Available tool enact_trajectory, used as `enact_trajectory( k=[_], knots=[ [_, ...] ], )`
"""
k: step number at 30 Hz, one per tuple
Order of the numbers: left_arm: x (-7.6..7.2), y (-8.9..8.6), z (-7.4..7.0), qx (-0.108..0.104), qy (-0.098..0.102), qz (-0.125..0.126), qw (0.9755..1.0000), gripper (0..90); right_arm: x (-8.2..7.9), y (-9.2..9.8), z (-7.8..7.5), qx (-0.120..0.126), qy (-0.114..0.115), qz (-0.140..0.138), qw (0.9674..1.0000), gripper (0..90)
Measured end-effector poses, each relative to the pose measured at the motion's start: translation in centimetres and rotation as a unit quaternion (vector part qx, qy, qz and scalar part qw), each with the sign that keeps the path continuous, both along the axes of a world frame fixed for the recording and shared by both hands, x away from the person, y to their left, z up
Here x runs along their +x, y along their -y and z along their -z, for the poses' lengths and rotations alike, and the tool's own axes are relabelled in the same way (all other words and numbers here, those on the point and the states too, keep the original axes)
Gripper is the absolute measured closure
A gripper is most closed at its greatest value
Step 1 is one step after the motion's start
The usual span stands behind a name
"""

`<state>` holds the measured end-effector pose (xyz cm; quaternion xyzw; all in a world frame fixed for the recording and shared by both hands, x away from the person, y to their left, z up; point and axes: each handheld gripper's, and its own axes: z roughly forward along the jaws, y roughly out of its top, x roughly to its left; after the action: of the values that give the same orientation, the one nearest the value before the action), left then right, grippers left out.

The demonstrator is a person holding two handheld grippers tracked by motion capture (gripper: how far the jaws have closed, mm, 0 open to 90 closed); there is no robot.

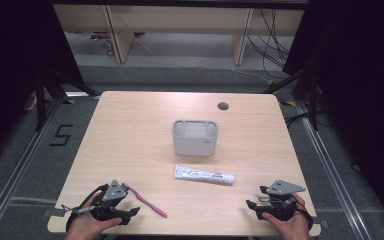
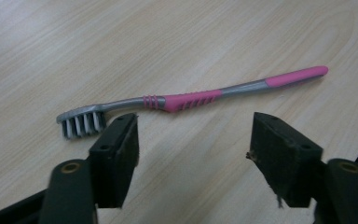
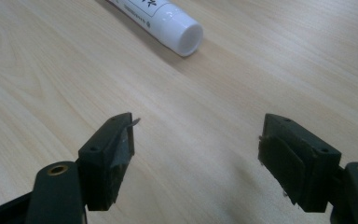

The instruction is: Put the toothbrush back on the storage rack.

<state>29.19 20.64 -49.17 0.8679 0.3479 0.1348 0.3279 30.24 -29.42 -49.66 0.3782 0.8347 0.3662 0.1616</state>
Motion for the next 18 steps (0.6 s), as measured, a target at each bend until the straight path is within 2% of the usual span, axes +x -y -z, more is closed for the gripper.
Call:
enact_trajectory(
  k=[1, 3, 6, 7, 10, 13, 14, 18],
  knots=[
    [0.0, -0.1, 0.0, 0.000, 0.000, 0.004, 1.0000, 33.8, 0.0, 0.0, 0.0, 0.000, 0.000, 0.000, 1.0000, 27.2],
    [0.2, -0.3, 0.0, 0.006, 0.007, 0.003, 1.0000, 46.7, -0.1, 0.0, 0.0, 0.003, -0.009, 0.003, 0.9999, 27.2],
    [0.1, -0.4, 0.0, 0.002, 0.011, -0.004, 0.9999, 66.7, -0.1, 0.0, 0.0, 0.004, -0.010, 0.004, 0.9999, 27.2],
    [0.2, -0.5, 0.0, 0.005, 0.015, -0.007, 0.9998, 66.7, -0.1, 0.0, 0.0, 0.004, -0.009, 0.004, 0.9999, 27.2],
    [0.5, -0.8, 0.0, 0.000, 0.010, -0.021, 0.9997, 78.7, 0.0, 0.0, 0.0, 0.003, -0.004, 0.000, 1.0000, 27.2],
    [0.9, -0.9, 0.1, 0.001, 0.012, -0.023, 0.9997, 84.0, 0.0, 0.0, 0.1, 0.004, -0.004, -0.002, 1.0000, 27.2],
    [1.1, -0.9, 0.2, 0.001, 0.008, -0.032, 0.9995, 85.2, 0.0, 0.0, 0.1, 0.004, -0.004, -0.001, 1.0000, 27.2],
    [1.7, -1.1, 0.3, 0.009, 0.008, -0.030, 0.9995, 86.9, -0.1, 0.0, 0.0, 0.005, -0.009, 0.004, 0.9999, 27.1]
  ],
)
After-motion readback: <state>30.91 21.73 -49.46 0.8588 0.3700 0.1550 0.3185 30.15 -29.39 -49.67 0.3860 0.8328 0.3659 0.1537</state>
